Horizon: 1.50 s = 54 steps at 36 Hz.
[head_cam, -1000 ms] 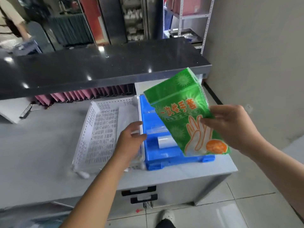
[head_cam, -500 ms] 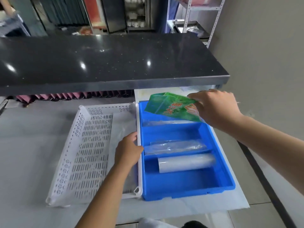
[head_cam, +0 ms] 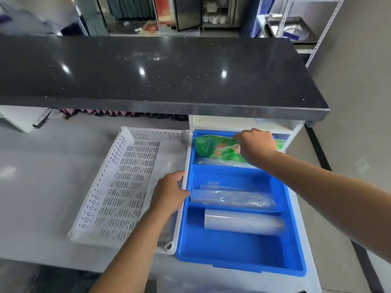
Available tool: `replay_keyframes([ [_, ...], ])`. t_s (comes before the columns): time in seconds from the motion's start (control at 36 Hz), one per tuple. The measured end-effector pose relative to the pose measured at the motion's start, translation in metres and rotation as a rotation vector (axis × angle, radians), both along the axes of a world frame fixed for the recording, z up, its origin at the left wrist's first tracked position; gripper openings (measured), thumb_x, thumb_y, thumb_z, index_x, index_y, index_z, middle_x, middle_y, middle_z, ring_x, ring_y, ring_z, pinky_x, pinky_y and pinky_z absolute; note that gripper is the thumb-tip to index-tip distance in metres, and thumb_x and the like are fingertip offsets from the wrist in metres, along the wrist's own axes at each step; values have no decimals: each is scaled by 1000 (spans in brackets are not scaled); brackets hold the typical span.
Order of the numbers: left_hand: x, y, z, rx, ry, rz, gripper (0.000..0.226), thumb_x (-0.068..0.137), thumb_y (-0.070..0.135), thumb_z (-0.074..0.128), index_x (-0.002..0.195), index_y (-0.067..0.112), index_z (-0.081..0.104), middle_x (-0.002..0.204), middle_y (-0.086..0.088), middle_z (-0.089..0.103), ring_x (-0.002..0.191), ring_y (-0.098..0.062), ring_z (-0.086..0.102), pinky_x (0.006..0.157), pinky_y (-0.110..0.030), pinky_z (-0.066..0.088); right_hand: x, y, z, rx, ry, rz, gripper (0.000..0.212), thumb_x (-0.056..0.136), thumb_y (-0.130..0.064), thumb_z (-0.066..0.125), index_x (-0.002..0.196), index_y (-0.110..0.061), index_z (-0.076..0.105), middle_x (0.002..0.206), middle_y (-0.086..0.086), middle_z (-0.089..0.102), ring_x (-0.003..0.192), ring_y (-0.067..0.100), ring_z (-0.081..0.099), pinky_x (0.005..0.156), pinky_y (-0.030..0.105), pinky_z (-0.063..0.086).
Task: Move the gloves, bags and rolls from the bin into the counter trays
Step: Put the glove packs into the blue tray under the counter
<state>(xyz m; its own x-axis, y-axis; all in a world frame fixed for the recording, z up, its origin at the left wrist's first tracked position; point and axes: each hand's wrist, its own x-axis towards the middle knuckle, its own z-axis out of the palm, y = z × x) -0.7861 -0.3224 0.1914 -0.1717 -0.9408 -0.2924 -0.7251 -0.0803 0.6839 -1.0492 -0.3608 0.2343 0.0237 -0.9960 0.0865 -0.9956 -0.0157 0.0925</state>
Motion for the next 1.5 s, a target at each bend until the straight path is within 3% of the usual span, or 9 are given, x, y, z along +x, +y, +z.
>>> replay_keyframes([
  [0.14, -1, 0, -3, 7, -36, 20, 65, 83, 14, 70, 143, 29, 51, 137, 10, 61, 89, -2, 60, 57, -3, 35, -4, -12, -6, 68, -59, 28, 46, 85, -8, 55, 126, -28, 63, 110, 7, 71, 100, 32, 64, 68, 33, 33],
  [0.5, -2, 0, -11, -16, -96, 40, 68, 84, 15, 70, 146, 30, 47, 140, 7, 59, 111, -16, 65, 81, -21, 46, -4, -25, 5, 224, -117, 32, 53, 89, -11, 55, 139, -25, 50, 127, 8, 64, 110, 33, 61, 80, 36, 44],
  [0.61, -2, 1, -14, -18, -104, 52, 68, 87, 15, 68, 148, 32, 43, 143, 8, 56, 80, -7, 65, 72, -21, 52, 4, -10, -18, 24, -109, 18, 72, 86, -8, 54, 151, -20, 27, 154, 8, 38, 142, 34, 32, 114, 59, 19],
  [0.69, -4, 2, -14, -26, -118, 69, 67, 87, 16, 67, 148, 33, 43, 143, 8, 56, 75, -5, 65, 72, -25, 55, 9, 5, -38, 21, -144, 27, 75, 90, -25, 53, 155, -26, 15, 163, 5, 19, 151, 32, 9, 116, 64, 2],
  [0.89, -6, 2, -15, -26, -123, 79, 67, 88, 14, 67, 148, 31, 42, 144, 7, 55, 77, -4, 65, 63, -17, 50, -2, 15, -73, 129, -227, 8, 73, 91, -69, 28, 154, -41, 4, 166, -1, -8, 149, 27, -21, 111, 72, -4],
  [1.14, -10, 2, -8, 12, -119, 100, 69, 86, 7, 67, 148, 27, 44, 145, 4, 54, 84, -5, 63, 72, -21, 52, -14, 11, -76, 158, -243, 73, 73, 88, -75, 19, 153, -45, 9, 166, -4, -8, 149, 26, -22, 111, 73, -1],
  [1.25, -14, 6, -6, 20, -104, 133, 69, 85, 2, 68, 147, 21, 45, 146, -1, 53, 126, -19, 56, 93, -22, 45, -16, 12, -74, 158, -256, 87, 71, 89, -73, 23, 153, -43, 11, 166, -4, -6, 149, 25, -21, 111, 73, 0],
  [1.33, -18, 8, -4, 25, -135, 142, 68, 87, 3, 67, 148, 21, 44, 146, -1, 53, 130, -21, 54, 101, -30, 47, -17, 12, -71, 154, -306, 98, 70, 90, -70, 29, 152, -41, 17, 166, -4, 0, 150, 24, -18, 110, 73, 0],
  [1.5, -23, 12, 4, 35, -116, 142, 62, 87, 3, 66, 144, 22, 50, 136, 5, 60, 114, -18, 62, 80, -15, 45, -21, 22, -55, 160, -429, 90, 70, 90, -66, 41, 151, -34, 27, 163, -3, 18, 151, 24, 7, 113, 67, 7],
])
